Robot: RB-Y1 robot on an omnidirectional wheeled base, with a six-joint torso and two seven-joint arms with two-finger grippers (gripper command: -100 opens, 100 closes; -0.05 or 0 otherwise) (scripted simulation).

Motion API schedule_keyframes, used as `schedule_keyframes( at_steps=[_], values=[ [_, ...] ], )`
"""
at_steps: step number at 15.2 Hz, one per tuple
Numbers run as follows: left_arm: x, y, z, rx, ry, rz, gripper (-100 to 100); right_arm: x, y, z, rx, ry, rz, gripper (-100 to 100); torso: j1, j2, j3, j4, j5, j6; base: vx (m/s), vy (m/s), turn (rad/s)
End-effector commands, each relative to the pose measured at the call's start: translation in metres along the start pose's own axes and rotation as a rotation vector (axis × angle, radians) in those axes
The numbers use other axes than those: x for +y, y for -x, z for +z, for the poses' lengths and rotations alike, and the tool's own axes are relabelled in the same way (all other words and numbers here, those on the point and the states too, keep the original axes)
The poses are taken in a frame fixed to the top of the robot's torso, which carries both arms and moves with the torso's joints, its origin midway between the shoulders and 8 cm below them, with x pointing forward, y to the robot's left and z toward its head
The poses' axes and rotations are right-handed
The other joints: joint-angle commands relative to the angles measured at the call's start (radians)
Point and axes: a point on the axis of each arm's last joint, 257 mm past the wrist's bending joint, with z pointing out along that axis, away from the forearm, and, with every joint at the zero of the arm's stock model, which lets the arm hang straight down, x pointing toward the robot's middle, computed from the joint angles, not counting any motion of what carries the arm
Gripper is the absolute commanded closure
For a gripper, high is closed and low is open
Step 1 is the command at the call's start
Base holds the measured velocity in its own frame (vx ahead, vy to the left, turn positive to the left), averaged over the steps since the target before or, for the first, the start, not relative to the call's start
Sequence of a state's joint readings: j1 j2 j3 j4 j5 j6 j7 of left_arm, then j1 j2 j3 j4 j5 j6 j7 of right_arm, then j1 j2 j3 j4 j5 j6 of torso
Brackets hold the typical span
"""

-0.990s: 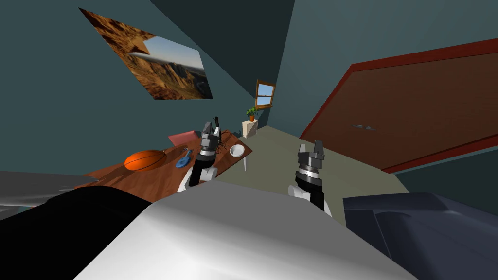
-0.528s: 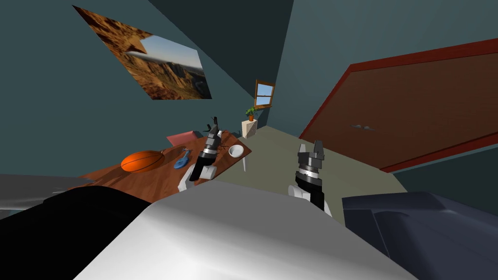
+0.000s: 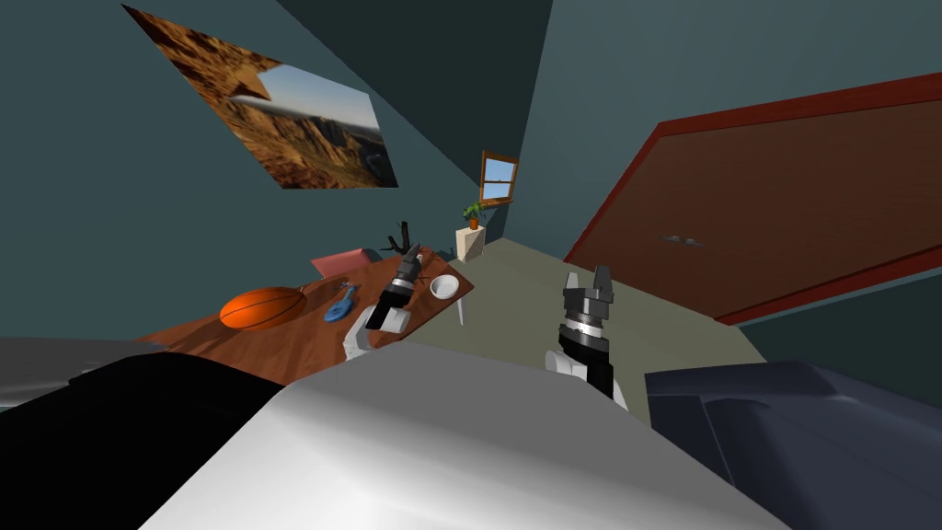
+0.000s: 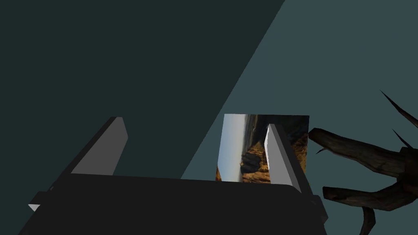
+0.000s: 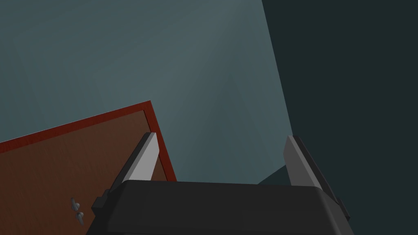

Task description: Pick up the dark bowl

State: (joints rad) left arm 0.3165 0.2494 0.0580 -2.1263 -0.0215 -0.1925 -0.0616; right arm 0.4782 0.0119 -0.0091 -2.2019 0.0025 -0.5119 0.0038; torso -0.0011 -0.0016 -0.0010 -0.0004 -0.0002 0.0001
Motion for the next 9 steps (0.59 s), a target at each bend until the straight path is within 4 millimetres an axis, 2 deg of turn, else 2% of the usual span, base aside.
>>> schedule_keyframes(
  at_steps=[1, 2, 3, 5, 6, 8, 9],
  values=[
    [0.017, 0.001, 0.003, 0.006, 0.054, 0.011, -100, 0.000, 0.000, 0.000, 0.000, 0.000, 0.000, 0, 0.000, 0.000, 0.000, 0.000, 0.000, 0.000, 0.013, -0.017, -0.016],
    [0.020, 0.001, 0.002, 0.007, 0.063, 0.011, -100, 0.000, 0.000, 0.000, 0.000, 0.000, 0.000, 0, 0.000, 0.000, 0.000, 0.000, 0.000, 0.000, 0.008, -0.014, -0.007],
    [0.036, 0.002, 0.005, 0.011, 0.101, 0.024, -100, 0.000, 0.000, 0.000, 0.000, 0.000, 0.000, 0, 0.000, 0.000, 0.000, 0.000, 0.000, 0.000, 0.012, -0.016, -0.016],
    [0.044, 0.002, 0.004, 0.013, 0.131, 0.024, -100, 0.000, 0.000, 0.000, 0.000, 0.000, 0.000, 0, 0.000, 0.000, 0.000, 0.000, 0.000, 0.000, 0.014, -0.015, -0.013],
    [0.062, 0.004, 0.006, 0.018, 0.179, 0.036, -100, 0.000, 0.000, 0.000, 0.000, 0.000, 0.000, 0, 0.000, 0.000, 0.000, 0.000, 0.000, 0.000, 0.016, -0.015, -0.011],
    [0.068, 0.003, 0.005, 0.019, 0.201, 0.036, -100, 0.000, 0.000, 0.000, 0.000, 0.000, 0.000, 0, 0.000, 0.000, 0.000, 0.000, 0.000, 0.000, 0.017, -0.017, -0.015],
    [0.085, 0.006, 0.006, 0.022, 0.244, 0.048, -100, 0.000, 0.000, 0.000, 0.000, 0.000, 0.000, 0, 0.000, 0.000, 0.000, 0.000, 0.000, 0.000, 0.015, -0.020, -0.015]
  ],
)
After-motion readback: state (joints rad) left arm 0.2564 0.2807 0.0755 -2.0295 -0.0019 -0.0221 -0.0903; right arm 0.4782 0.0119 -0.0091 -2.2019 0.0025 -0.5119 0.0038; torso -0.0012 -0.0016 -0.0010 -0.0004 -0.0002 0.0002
